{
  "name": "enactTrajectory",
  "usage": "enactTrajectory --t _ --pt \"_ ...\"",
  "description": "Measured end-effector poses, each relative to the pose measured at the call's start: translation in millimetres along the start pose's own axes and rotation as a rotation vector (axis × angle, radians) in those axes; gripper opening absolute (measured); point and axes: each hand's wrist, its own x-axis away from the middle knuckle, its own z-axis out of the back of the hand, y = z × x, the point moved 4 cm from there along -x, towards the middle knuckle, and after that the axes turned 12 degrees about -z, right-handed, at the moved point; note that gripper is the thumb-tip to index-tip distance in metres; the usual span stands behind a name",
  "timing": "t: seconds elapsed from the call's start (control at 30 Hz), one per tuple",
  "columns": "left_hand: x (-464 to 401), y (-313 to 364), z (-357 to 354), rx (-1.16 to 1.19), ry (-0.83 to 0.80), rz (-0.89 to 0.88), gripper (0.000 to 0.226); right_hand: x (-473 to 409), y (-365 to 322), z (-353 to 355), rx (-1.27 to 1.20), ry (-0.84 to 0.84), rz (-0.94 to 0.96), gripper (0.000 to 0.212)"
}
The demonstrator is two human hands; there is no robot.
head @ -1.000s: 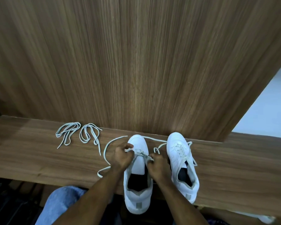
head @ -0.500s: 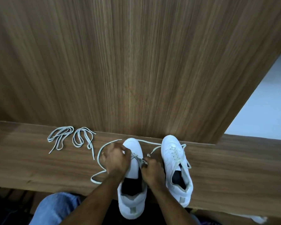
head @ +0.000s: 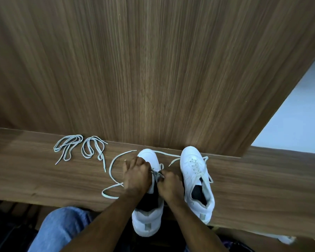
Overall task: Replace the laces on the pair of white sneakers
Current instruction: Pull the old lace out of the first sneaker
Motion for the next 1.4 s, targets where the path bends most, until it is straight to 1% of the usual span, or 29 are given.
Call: enactTrajectory --t 0.07,0.1,0.13,0.17,0.2,0.27,0.3,0.33,0.37,0.4,0.43,0.5,0.53,0.57,0.6,0.63,0.67,0.8,0.83,0.9,0.93,1.0,1.07,1.1,1.13,1.2,1.3,1.37,1.4 --pt "0.1 -0.1 -1.7 -0.115 -0.012 -0.036 0.031 0.1 -0.9 0.3 -0.007 -0.005 0.001 0.024" --pt "-0.9 -0.5 -0.9 -0.139 -0.001 -0.056 0.031 0.2 -0.4 0.4 -0.014 -0.004 -0.006 0.024" --pt "-2.2 -2.5 2.7 -0.108 0.037 -0.044 0.029 0.2 0.0 0.6 -0.024 -0.004 -0.014 0.023" --pt "-3.8 -7.4 6.8 -0.029 0.123 0.002 0.026 0.1 0.5 0.8 -0.032 -0.006 -0.02 0.023" --pt "-3.0 -13.7 15.3 0.121 0.247 0.101 0.02 0.0 1.3 0.8 -0.035 -0.008 -0.026 0.022" --pt "-1.1 -34.3 33.9 0.545 0.523 0.395 0.014 -0.3 2.8 0.8 -0.037 -0.007 -0.033 0.022" --pt "0.1 -44.3 40.9 0.704 0.66 0.504 0.013 -0.2 3.1 0.5 -0.038 -0.01 -0.033 0.022" --pt "0.6 -52.1 49.1 0.769 0.762 0.562 0.011 0.0 3.2 0.0 -0.037 -0.014 -0.03 0.022" --pt "-0.1 -58.1 57.0 0.779 0.799 0.565 0.009 -0.1 3.1 -0.6 -0.034 -0.016 -0.029 0.023" --pt "-3.0 -61.1 62.4 0.766 0.766 0.523 0.011 -0.1 3.3 -1.0 -0.033 -0.016 -0.029 0.023" --pt "-6.3 -61.3 61.4 0.762 0.685 0.458 0.013 -0.3 2.9 -0.9 -0.033 -0.014 -0.027 0.024" --pt "-11.1 -50.2 47.6 0.733 0.404 0.288 0.014 -0.6 2.2 -0.6 -0.03 -0.009 -0.021 0.024" --pt "-10.7 -43.0 37.8 0.619 0.26 0.195 0.008 -0.4 1.9 -0.3 -0.023 -0.006 -0.017 0.025" --pt "-9.6 -35.9 26.7 0.47 0.135 0.103 0.009 0.0 1.4 0.4 -0.02 0.0 -0.011 0.024" --pt "-6.8 -27.0 17.0 0.347 0.038 0.025 0.018 0.7 0.9 0.7 -0.02 0.004 -0.008 0.024" --pt "-3.5 -19.0 8.4 0.286 -0.024 -0.016 0.024 1.2 0.6 1.2 -0.021 0.006 -0.004 0.024" --pt "0.7 -12.1 3.5 0.25 -0.048 -0.017 0.026 1.4 0.2 1.3 -0.021 0.002 0.0 0.024" --pt "5.4 -3.4 -2.4 0.035 -0.037 0.024 0.032 1.9 -1.2 1.6 -0.002 -0.001 0.005 0.022" --pt "5.0 -2.3 -2.2 0.017 -0.04 0.025 0.032 2.1 -1.1 1.3 0.0 0.0 0.005 0.022" --pt "4.3 -1.2 -0.1 0.103 -0.019 0.068 0.031 3.1 -0.2 1.5 -0.002 -0.001 -0.001 0.022" --pt "5.1 -0.9 4.8 0.182 0.017 0.107 0.027 3.4 0.4 0.9 -0.003 0.0 -0.007 0.022" --pt "3.8 -11.2 12.1 0.365 0.185 0.227 0.016 3.7 0.3 0.6 -0.013 0.008 -0.018 0.024" --pt "-1.1 -31.6 19.0 0.684 0.404 0.454 0.012 3.5 1.3 1.1 -0.029 0.013 -0.034 0.028" --pt "-4.0 -42.2 24.3 0.849 0.526 0.537 0.01 3.4 2.0 0.0 -0.034 0.01 -0.04 0.028" --pt "-8.1 -49.2 32.2 0.976 0.631 0.579 0.009 2.7 3.5 0.7 -0.031 0.009 -0.041 0.026" --pt "-16.6 -57.9 56.1 1.084 0.782 0.584 0.01 3.2 4.2 -0.4 -0.033 -0.001 -0.031 0.024" --pt "-26.3 -67.6 80.4 1.163 0.961 0.604 0.007 3.6 1.9 0.2 -0.034 0.003 -0.013 0.025" --pt "-23.1 -69.1 81.6 1.134 0.997 0.62 0.005 4.1 1.1 -0.1 -0.024 0.001 -0.018 0.026" --pt "-19.7 -67.7 76.7 1.069 0.954 0.615 0.012 4.3 1.3 0.2 -0.025 -0.002 -0.021 0.025"
